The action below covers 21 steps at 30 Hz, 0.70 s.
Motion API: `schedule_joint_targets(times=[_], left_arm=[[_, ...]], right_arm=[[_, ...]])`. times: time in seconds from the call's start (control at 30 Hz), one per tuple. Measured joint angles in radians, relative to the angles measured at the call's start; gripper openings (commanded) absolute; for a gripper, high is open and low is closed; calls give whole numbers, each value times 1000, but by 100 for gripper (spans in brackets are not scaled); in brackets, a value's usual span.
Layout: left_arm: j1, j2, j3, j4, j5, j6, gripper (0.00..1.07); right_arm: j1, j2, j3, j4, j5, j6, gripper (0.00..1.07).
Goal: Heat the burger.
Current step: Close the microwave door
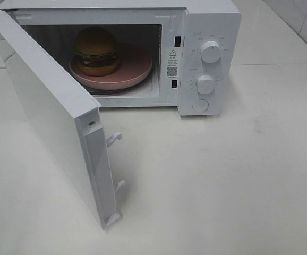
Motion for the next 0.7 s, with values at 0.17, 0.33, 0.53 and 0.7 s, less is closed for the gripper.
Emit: schedule_joint_targets(times=[0.17, 0.33, 0.53, 0.7], left_arm=[[0, 0, 0, 0, 0, 0, 88], [0, 0, 0, 0, 0, 0, 88], [0, 0, 0, 0, 0, 0, 88], [0, 0, 0, 0, 0, 0, 88]], right_arm=[[0, -69, 2, 2, -3, 0, 76], [0, -115, 2, -5, -4, -6, 76], [0, -115, 2, -5, -4, -8, 76], [0, -115, 2, -5, -4, -8, 76]])
